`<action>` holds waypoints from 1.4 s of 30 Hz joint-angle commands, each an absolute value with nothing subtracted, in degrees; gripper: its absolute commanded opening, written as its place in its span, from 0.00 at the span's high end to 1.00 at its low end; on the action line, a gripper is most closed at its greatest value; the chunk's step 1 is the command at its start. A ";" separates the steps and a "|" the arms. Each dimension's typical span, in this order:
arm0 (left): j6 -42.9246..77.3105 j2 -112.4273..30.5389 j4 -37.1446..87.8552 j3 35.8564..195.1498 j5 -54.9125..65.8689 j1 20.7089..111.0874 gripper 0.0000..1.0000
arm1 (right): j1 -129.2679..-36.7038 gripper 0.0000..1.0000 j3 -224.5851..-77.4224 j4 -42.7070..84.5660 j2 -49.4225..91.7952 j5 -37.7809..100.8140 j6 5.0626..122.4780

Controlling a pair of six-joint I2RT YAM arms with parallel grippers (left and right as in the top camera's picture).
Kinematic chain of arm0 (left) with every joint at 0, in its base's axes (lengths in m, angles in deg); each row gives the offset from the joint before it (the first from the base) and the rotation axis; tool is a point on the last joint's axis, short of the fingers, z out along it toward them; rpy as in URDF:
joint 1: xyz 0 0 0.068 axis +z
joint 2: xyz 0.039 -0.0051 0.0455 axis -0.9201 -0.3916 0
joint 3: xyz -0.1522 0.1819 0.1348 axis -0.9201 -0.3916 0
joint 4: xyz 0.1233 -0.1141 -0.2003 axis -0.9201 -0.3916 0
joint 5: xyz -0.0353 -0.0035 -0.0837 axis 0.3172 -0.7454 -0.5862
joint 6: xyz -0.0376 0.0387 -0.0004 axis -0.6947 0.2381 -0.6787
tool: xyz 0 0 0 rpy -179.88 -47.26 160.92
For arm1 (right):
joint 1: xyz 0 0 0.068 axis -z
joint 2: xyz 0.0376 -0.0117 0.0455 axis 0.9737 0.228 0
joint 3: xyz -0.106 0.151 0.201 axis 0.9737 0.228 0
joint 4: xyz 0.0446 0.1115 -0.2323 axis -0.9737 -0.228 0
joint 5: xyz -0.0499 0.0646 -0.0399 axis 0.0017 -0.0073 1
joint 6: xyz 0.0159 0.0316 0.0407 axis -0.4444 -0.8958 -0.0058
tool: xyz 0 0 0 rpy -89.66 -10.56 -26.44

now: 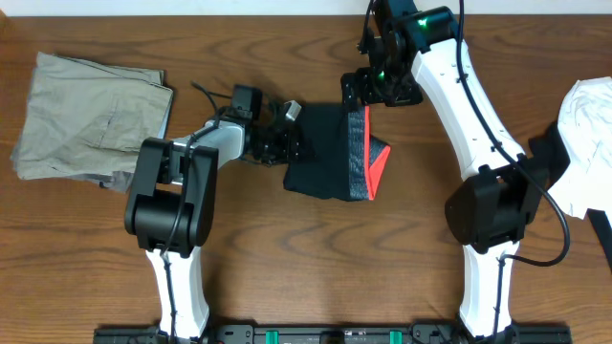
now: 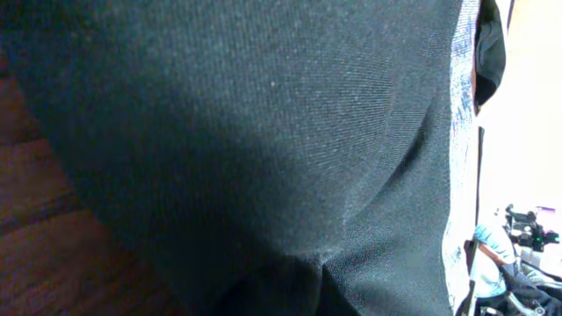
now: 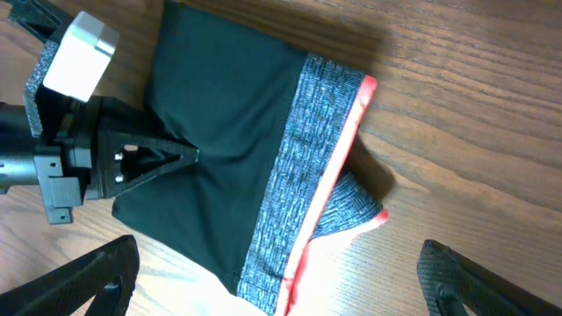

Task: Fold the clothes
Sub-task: 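Move the left gripper right and grasp the folded leggings bundle, then carry the bundle leftward with the left gripper onto the khaki trousers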

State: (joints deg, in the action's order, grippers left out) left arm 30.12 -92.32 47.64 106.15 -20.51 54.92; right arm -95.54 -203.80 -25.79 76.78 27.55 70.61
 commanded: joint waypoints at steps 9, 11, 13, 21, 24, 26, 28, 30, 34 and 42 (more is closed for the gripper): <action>36.00 -93.91 46.44 112.57 -10.98 58.19 0.94 | -95.15 0.01 -204.74 -27.80 75.45 28.01 71.14; 37.49 -93.91 45.10 114.59 -8.82 59.70 0.94 | -95.15 0.01 -204.74 -28.17 75.45 28.45 71.11; 39.39 -93.91 43.70 116.55 -7.11 61.30 0.94 | -95.11 0.01 -204.74 -28.41 75.45 28.66 71.11; 43.78 -93.91 43.46 119.85 -2.08 67.40 0.94 | -95.11 0.01 -204.74 -29.31 75.45 28.64 71.11; 45.33 -93.91 43.62 119.92 0.19 69.54 0.94 | -95.11 0.01 -204.74 -29.70 75.45 28.64 71.11; 45.31 -93.91 43.57 119.92 0.58 71.09 0.94 | -95.11 0.01 -204.74 -29.75 75.45 28.64 71.11; 45.29 -93.91 43.57 119.94 0.60 72.55 0.94 | -95.11 0.01 -204.74 -29.72 75.45 28.64 71.09; 45.29 -93.91 43.49 119.94 0.58 73.67 0.94 | -95.04 0.01 -204.74 -29.70 75.45 28.64 71.09; 45.29 -93.56 41.54 120.57 0.60 75.57 0.94 | -95.04 0.01 -204.74 -29.68 75.45 28.64 71.09; 45.25 -89.63 38.52 123.61 0.84 78.74 0.94 | -95.04 0.01 -204.74 -29.68 75.45 28.84 71.11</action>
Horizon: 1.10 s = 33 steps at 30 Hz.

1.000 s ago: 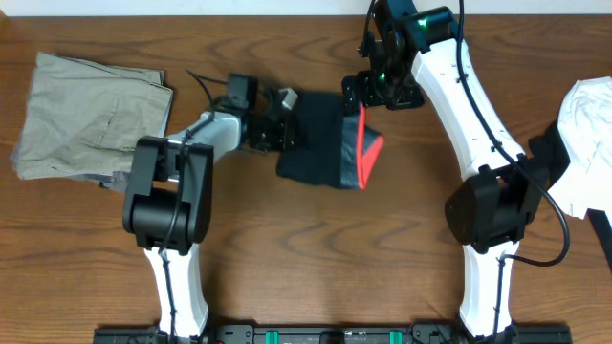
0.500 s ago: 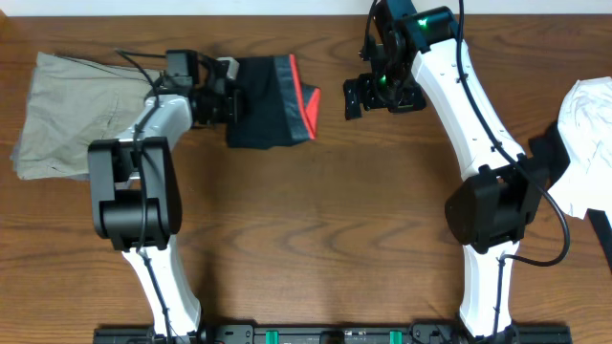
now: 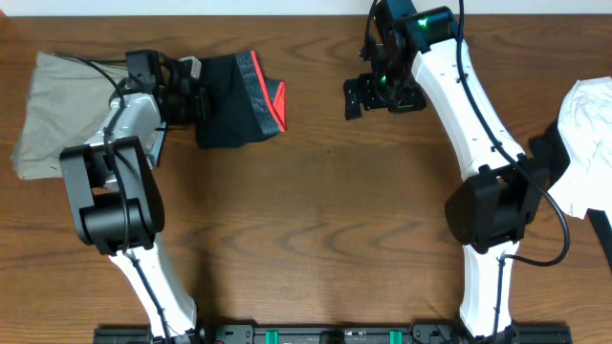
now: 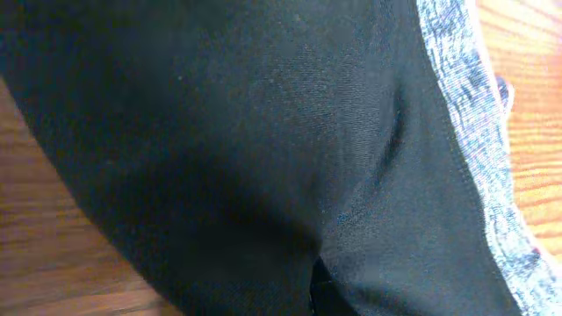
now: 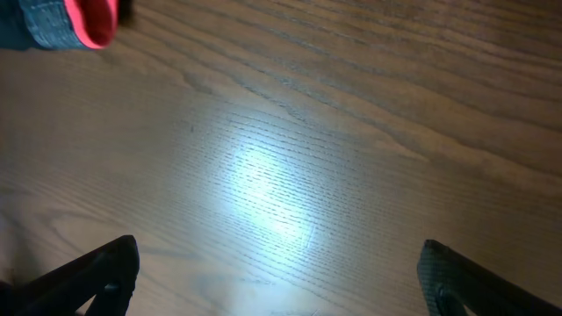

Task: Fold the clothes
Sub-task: 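Carry the bundle leftward with the left gripper onto the khaki trousers, then lower the leggings onto the khaki trousers with the left gripper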

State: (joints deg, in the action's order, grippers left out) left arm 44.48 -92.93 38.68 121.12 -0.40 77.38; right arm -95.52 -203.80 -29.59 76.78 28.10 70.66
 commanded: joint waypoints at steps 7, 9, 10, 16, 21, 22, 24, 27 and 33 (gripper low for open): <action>44.83 -85.17 38.61 124.22 2.96 82.11 0.94 | -95.04 0.01 -204.74 -29.86 75.45 28.86 71.11; 44.83 -84.47 38.37 124.25 2.94 83.11 0.94 | -95.04 0.01 -204.74 -29.86 75.45 28.86 71.11; 44.83 -84.12 38.11 124.27 2.94 83.55 0.94 | -95.04 0.01 -204.74 -29.86 75.45 28.86 71.11; 44.83 -82.29 37.58 124.27 2.94 84.79 0.94 | -95.04 0.01 -204.74 -29.79 75.45 28.86 71.11; 44.81 -81.24 37.76 124.27 2.96 85.21 0.94 | -95.04 0.01 -204.74 -29.92 75.45 28.86 71.14; 44.79 -81.22 37.76 124.29 2.96 85.34 0.94 | -95.04 0.01 -204.74 -29.94 75.45 28.86 71.14; 44.72 -81.17 37.74 124.29 2.96 85.91 0.94 | -95.04 0.01 -204.74 -30.05 75.45 28.86 71.14; 43.45 -81.15 37.93 124.40 2.94 87.22 0.94 | -95.04 0.01 -204.74 -30.14 75.45 28.90 71.14; 43.30 -80.34 37.87 124.81 2.51 89.30 0.94 | -95.04 0.01 -204.74 -30.29 75.45 29.08 71.14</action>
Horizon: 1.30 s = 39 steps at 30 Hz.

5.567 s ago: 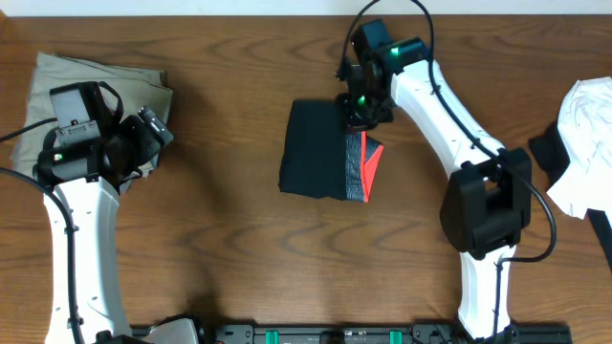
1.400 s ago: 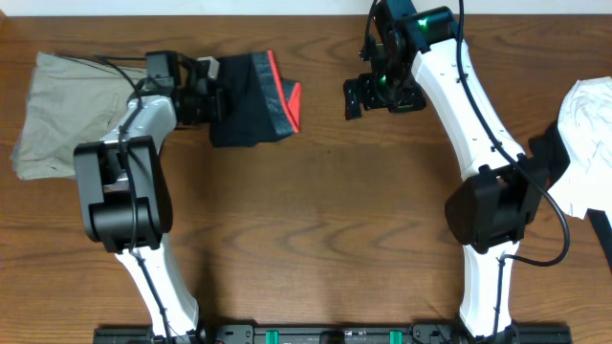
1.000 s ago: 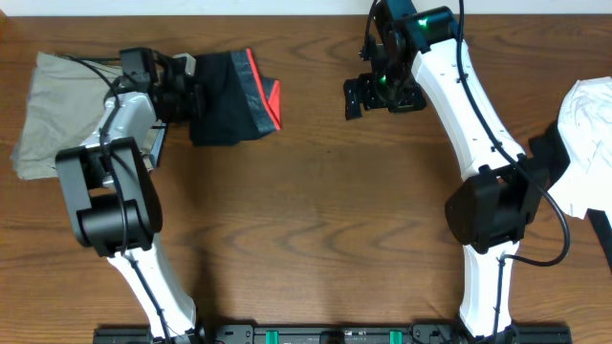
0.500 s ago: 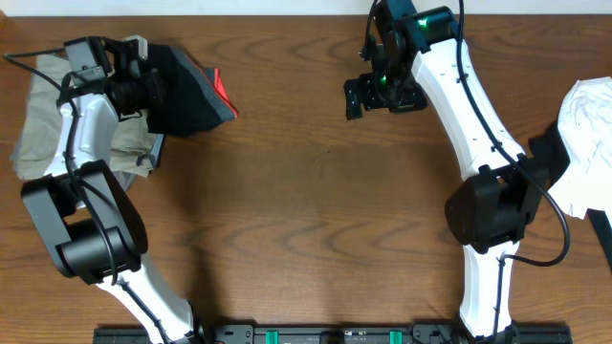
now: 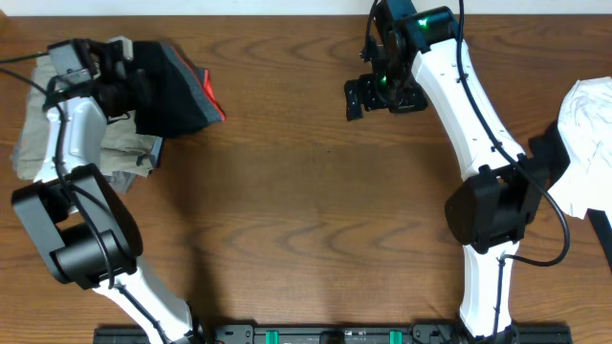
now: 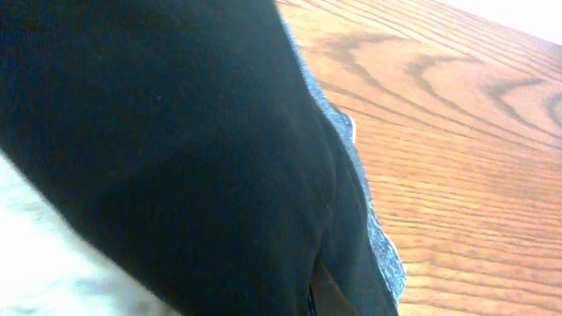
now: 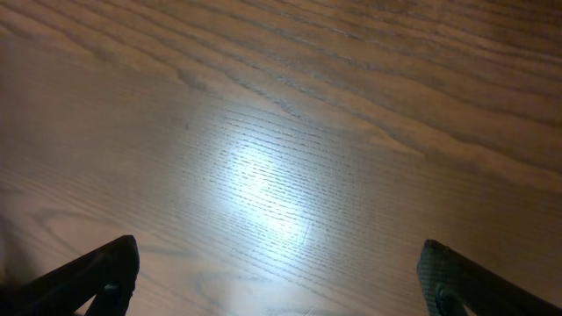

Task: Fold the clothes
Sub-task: 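Lower the leggings onto the khaki trousers with the left gripper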

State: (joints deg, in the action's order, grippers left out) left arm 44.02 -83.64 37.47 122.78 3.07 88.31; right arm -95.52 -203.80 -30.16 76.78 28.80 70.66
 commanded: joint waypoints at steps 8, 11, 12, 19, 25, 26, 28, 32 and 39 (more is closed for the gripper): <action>43.30 -75.80 37.91 124.81 2.51 89.76 0.94 | -95.00 0.01 -204.74 -30.62 75.45 29.06 71.14; 43.30 -73.85 37.67 124.81 2.51 89.76 0.94 | -95.00 0.02 -204.74 -30.93 75.45 29.06 71.14; 43.28 -73.15 37.50 124.81 2.51 89.76 0.94 | -94.97 0.01 -204.74 -30.93 75.45 29.08 71.14; 43.30 -71.10 36.71 124.81 2.86 89.78 0.94 | -94.97 0.01 -204.74 -31.47 75.45 29.08 71.14; 42.54 -71.23 36.75 124.79 9.26 89.89 0.94 | -95.00 0.01 -204.74 -31.52 75.45 29.06 71.14; 41.90 -71.25 36.86 124.79 10.26 90.04 0.94 | -95.00 0.01 -204.74 -31.56 75.45 29.06 71.14; 40.66 -71.66 37.10 124.79 11.82 90.52 0.94 | -95.00 0.01 -204.74 -31.58 75.45 29.06 71.11; 38.54 -73.57 38.07 124.75 12.21 92.18 0.94 | -95.00 0.01 -204.74 -31.73 75.45 29.06 71.11; 28.37 -79.79 42.20 124.75 12.21 96.22 0.94 | -95.00 0.01 -204.74 -32.63 75.45 29.04 71.11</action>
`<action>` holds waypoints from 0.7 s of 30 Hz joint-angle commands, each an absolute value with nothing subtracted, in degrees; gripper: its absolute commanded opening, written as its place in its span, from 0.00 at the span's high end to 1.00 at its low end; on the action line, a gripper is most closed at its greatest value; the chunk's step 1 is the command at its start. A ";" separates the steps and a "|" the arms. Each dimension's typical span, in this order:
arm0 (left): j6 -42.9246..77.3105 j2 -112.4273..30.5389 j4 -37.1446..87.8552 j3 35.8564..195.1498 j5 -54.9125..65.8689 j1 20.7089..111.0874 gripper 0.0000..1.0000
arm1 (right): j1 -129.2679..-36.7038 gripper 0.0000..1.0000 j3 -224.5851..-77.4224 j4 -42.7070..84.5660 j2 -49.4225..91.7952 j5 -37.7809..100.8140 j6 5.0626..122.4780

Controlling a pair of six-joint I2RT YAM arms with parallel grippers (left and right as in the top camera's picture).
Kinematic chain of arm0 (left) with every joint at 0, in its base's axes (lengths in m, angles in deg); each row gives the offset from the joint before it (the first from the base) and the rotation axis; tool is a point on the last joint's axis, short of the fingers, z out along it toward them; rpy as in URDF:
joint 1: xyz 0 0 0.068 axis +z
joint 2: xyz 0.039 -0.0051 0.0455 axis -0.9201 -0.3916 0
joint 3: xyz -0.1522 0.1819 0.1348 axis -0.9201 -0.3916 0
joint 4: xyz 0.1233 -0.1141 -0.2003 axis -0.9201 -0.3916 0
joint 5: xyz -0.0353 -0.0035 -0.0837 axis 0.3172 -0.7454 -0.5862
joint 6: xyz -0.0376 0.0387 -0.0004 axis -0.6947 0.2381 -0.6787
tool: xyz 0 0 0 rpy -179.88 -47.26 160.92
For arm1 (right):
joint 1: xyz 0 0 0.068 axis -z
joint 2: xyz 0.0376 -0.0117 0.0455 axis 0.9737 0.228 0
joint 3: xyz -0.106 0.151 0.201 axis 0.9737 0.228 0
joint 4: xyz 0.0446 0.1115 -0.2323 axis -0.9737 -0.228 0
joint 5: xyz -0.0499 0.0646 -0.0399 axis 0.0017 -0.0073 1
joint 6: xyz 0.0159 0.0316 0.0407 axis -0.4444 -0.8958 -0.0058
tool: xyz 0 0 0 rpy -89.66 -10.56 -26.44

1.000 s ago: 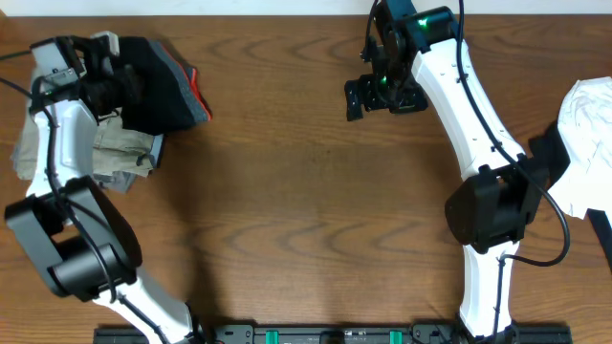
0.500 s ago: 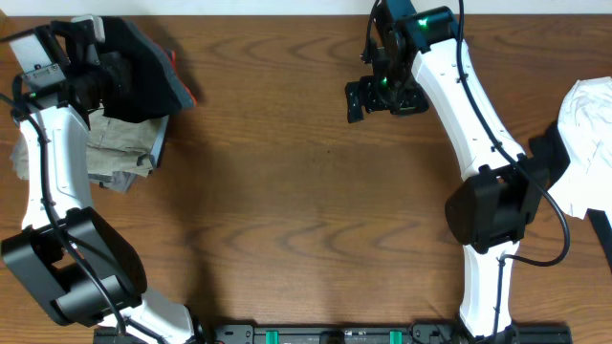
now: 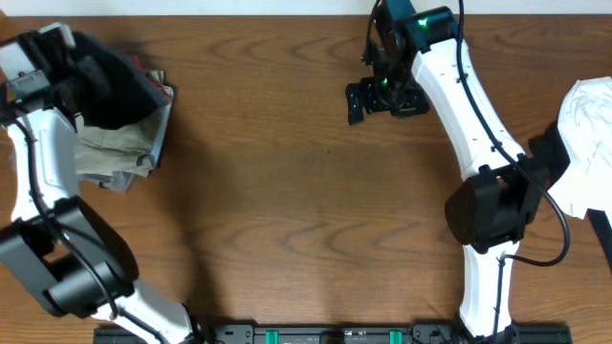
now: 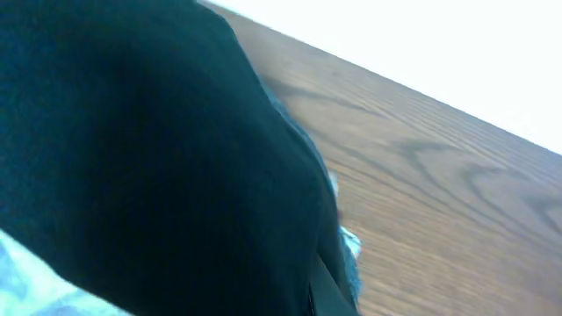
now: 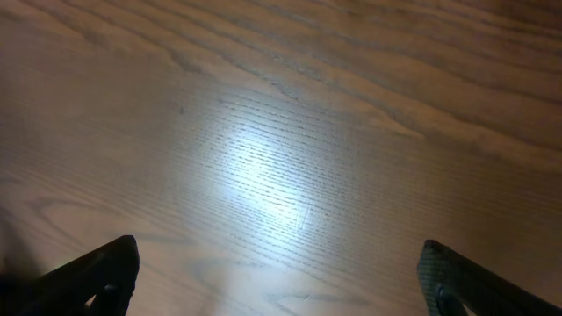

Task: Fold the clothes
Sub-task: 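Lower the leggings onto the khaki trousers with the left gripper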

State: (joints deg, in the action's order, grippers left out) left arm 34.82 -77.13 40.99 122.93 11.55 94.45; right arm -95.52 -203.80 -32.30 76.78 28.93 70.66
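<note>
The folded black shorts (image 3: 117, 84), with a grey band (image 4: 338, 230), lie on top of the folded khaki garment (image 3: 120, 145) at the table's far left. My left gripper (image 3: 78, 70) is shut on the shorts' left edge. Black cloth (image 4: 149, 167) fills most of the left wrist view and hides the fingers. My right gripper (image 5: 281, 283) hangs open over bare wood at the back centre, also seen from overhead (image 3: 381, 96), with nothing between its fingertips (image 5: 107, 279).
A crumpled white garment (image 3: 588, 143) lies at the right edge with a dark item (image 3: 547, 151) beside it. The wooden table (image 3: 316, 210) stretches between the two arms. The right arm's base stands at the front right.
My left gripper has moved further left with the black shorts, which now sit more squarely over the khaki garment; the red trim no longer shows. The right gripper stays where it was.
The black shorts first lay folded at mid-table, my left gripper shut on their left edge and the right gripper open above them. Then the shorts were at back left, then reaching the khaki pile, and now rest on it. The right gripper stayed open.
</note>
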 commanded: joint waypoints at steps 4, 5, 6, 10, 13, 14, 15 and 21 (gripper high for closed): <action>20.74 -83.55 43.40 124.75 12.25 98.93 0.94 | -95.00 0.01 -204.74 -32.78 75.45 29.06 71.11; 18.45 -84.34 43.38 124.75 12.25 99.63 0.94 | -95.00 0.01 -204.74 -32.78 75.45 29.06 71.11; 15.02 -85.30 43.00 124.75 12.23 100.60 0.93 | -95.00 0.01 -204.74 -32.81 75.45 29.06 71.14; 5.69 -87.36 40.08 124.73 12.45 103.42 0.91 | -95.00 0.01 -204.74 -32.83 75.45 29.04 71.11; 4.20 -87.53 37.74 124.73 12.43 105.10 0.78 | -95.00 0.01 -204.74 -32.83 75.45 29.04 71.11; 4.18 -87.49 37.23 124.73 12.36 105.51 0.68 | -95.00 0.01 -204.74 -32.83 75.45 29.04 71.11; 4.22 -87.47 36.45 124.75 12.39 105.93 0.63 | -95.00 0.01 -204.74 -32.81 75.45 29.06 71.11; 4.26 -86.96 33.76 124.75 12.41 107.66 0.63 | -95.02 0.01 -204.74 -32.74 75.45 29.04 71.14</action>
State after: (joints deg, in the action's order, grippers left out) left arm 5.42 -87.34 34.24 123.20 12.06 106.76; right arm -95.52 -203.80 -32.61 76.78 28.90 70.66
